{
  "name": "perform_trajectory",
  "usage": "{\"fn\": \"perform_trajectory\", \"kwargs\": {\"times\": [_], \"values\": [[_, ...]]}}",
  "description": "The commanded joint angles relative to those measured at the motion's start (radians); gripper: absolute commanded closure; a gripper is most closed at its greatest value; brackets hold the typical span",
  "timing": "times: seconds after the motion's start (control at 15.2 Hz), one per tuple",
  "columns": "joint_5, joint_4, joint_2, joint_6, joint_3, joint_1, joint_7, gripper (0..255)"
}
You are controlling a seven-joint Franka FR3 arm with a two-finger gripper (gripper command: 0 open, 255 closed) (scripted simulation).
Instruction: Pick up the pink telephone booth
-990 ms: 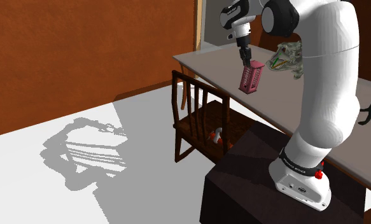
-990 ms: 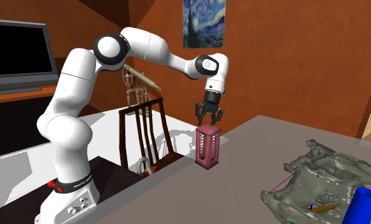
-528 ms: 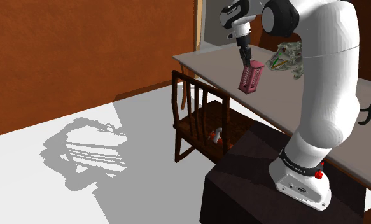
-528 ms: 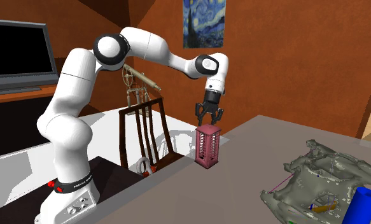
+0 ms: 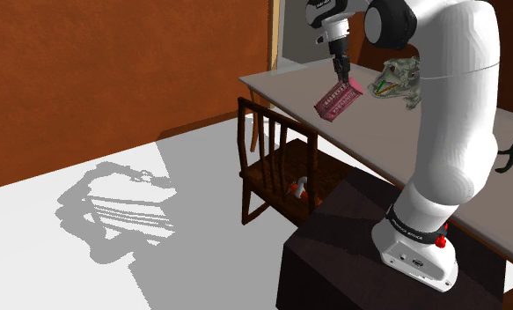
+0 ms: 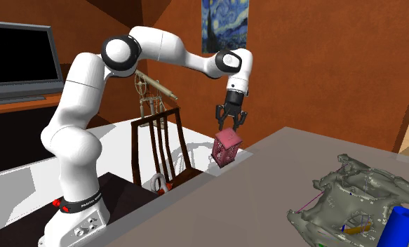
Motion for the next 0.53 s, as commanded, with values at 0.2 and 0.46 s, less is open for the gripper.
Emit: {"fn": "perform_trajectory", "kwargs": {"times": [0.2, 0.46], "values": [[-0.003, 0.066, -0.002, -0.065, -0.004, -0.007, -0.009, 255], [-0.004, 0.096, -0.001, -0.094, -0.005, -0.011, -0.014, 255]]}}
